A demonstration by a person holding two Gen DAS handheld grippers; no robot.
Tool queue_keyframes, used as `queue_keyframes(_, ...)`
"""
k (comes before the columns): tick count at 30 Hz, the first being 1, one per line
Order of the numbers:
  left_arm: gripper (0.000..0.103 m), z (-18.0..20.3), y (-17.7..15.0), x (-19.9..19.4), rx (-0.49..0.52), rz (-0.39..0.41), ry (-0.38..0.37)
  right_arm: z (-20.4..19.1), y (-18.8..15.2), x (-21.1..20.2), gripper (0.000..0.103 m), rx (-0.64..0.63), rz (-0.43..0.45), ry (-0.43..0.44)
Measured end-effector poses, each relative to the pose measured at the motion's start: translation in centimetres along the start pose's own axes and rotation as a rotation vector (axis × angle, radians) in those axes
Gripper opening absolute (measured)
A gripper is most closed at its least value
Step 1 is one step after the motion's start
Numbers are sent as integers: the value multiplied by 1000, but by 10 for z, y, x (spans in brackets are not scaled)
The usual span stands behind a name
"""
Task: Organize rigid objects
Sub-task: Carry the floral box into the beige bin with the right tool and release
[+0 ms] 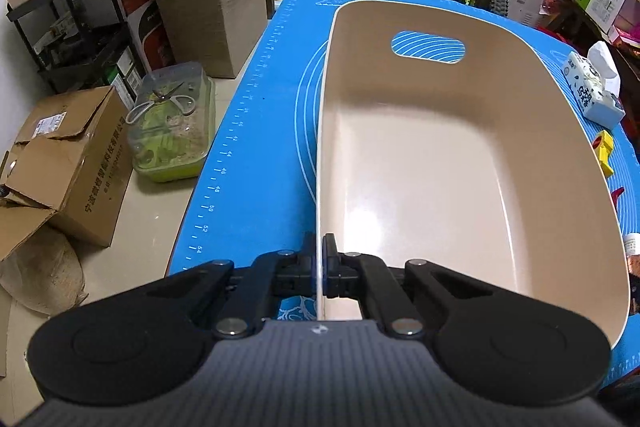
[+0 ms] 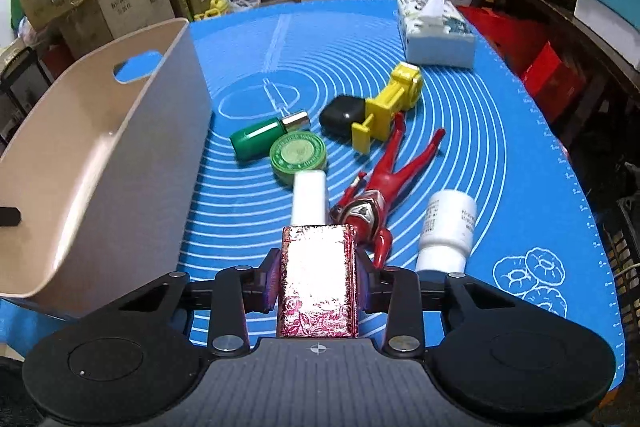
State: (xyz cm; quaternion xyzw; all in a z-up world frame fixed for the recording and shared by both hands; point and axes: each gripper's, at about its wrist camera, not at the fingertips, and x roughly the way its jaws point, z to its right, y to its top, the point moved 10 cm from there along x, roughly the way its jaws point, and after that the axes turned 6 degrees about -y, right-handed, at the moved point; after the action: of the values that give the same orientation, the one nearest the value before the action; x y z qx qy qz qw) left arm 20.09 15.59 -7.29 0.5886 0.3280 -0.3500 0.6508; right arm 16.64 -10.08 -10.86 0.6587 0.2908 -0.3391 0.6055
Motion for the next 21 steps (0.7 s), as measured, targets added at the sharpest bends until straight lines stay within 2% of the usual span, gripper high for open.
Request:
queue_keyframes(10, 4, 2, 0, 1, 6, 2, -1, -5, 21, -38, 44, 27, 117, 31)
queue_keyframes(18, 4, 1, 0, 0, 4, -2, 3, -16, 56, -84, 44, 42, 297, 79)
queue_keyframes(21, 4, 1, 1, 0, 3, -3, 3, -26, 71, -93, 44, 37, 337, 100)
